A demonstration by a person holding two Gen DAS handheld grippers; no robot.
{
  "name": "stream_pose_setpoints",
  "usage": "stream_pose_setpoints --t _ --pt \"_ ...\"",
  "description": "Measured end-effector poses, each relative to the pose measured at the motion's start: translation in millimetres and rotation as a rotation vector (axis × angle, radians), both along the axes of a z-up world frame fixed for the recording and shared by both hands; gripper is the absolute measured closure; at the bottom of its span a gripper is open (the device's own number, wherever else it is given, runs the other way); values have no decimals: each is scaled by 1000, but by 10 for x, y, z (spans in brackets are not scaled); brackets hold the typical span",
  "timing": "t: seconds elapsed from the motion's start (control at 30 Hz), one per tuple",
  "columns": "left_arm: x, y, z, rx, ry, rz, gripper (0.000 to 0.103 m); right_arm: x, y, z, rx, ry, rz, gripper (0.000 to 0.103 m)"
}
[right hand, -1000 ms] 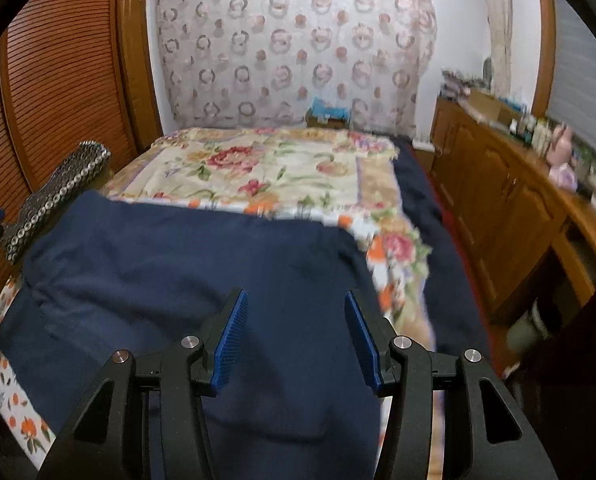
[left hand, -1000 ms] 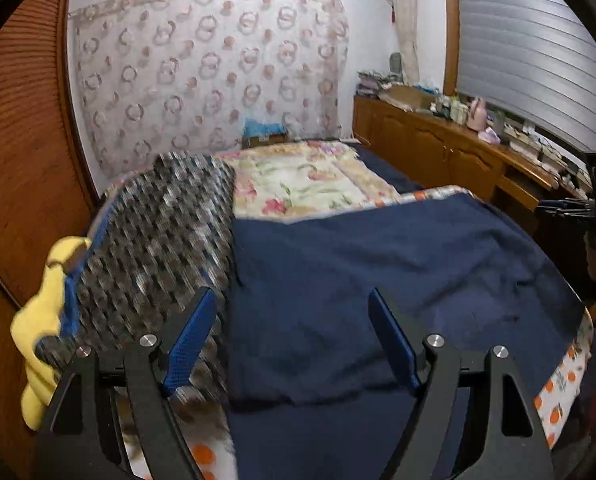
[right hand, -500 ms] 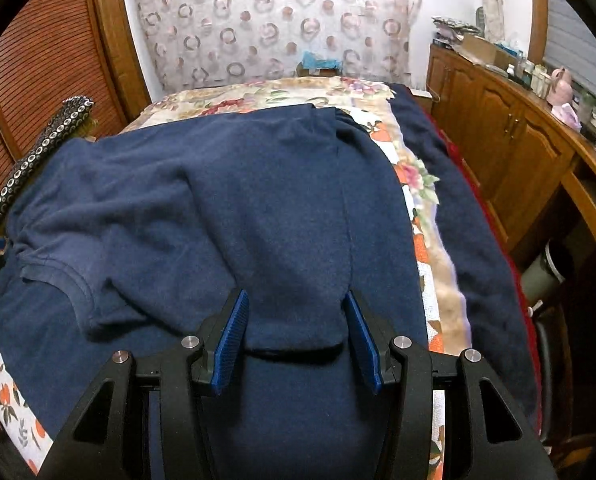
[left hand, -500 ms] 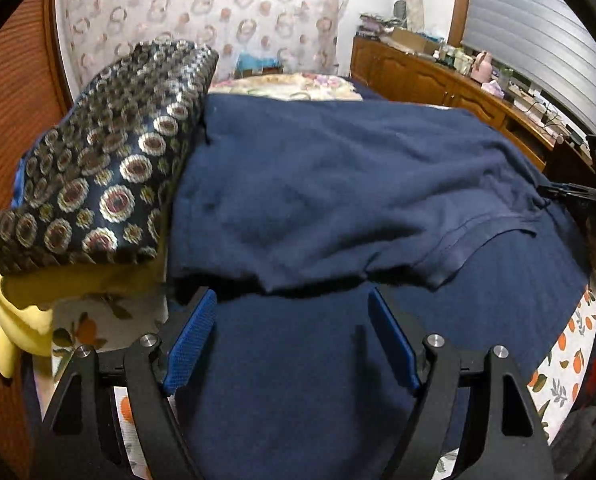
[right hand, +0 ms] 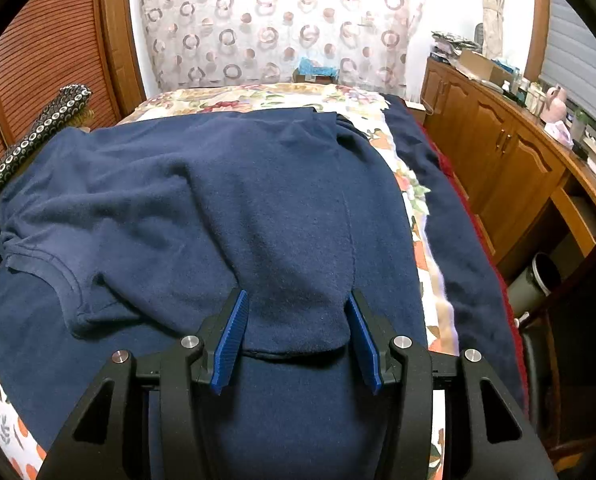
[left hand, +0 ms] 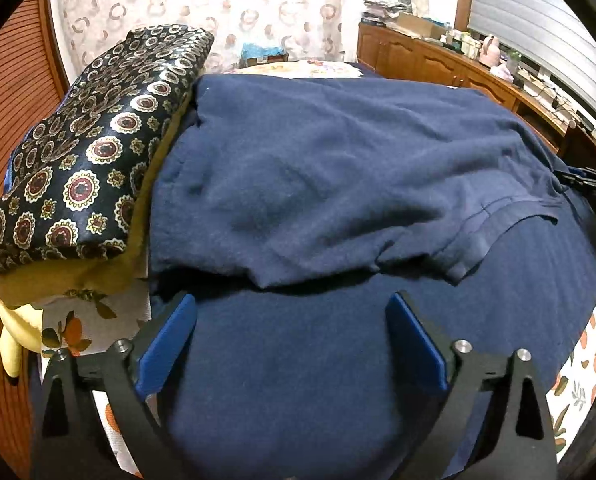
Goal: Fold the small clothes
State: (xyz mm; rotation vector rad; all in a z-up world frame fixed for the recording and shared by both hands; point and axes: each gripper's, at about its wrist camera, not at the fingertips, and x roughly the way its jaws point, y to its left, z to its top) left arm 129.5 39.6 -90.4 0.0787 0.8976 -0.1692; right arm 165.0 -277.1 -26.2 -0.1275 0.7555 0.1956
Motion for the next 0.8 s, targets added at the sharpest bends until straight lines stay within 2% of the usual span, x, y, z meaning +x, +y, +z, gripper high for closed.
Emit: stream_pose_setpoints --t 0.13,0.37,0.57,0.67,0.7,0.8 --pt "27 -8 -6 -1 5 2 0 48 91 -104 -2 -1 2 51" --pt "15 62 -16 -19 10 -7 0 62 82 -118 -4 -1 4 51" --pt "-85 287 84 -115 -24 14 4 59 76 -120 -10 -2 6 51" --pt "-141 421 197 -159 -72 45 18 57 70 -122 -11 -2 6 51" --pt "-145 472 229 -172 -83 60 29 57 68 -122 -10 -2 7 51" --pt "-108 576 246 -197 -82 93 49 53 65 -125 -10 -2 7 51"
